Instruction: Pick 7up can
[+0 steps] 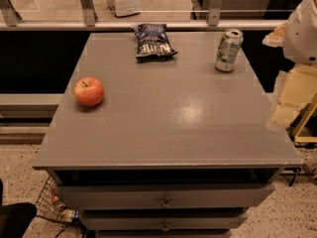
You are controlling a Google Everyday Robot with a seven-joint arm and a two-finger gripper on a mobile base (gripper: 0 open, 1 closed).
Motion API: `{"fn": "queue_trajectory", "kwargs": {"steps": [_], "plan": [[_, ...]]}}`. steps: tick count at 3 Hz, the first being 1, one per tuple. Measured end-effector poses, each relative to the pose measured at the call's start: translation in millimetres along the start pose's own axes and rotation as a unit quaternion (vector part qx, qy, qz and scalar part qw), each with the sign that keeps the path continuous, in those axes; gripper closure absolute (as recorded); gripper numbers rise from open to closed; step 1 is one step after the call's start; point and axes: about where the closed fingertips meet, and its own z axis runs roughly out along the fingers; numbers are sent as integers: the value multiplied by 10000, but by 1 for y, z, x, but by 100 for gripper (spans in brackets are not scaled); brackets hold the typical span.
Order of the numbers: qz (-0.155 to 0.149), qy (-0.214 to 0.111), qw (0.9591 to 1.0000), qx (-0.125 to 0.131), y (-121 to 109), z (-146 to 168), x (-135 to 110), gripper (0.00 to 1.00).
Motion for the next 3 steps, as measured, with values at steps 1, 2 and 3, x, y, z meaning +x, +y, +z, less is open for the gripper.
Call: {"fn": "queue_trajectory", "kwargs": {"steps": [1, 2, 3], "plan": [[0, 0, 10000, 0, 0, 0, 0, 0], [138, -192, 9996, 166, -12, -2, 5, 0], [608, -734, 9939, 555, -40, 1, 31, 0]]}}
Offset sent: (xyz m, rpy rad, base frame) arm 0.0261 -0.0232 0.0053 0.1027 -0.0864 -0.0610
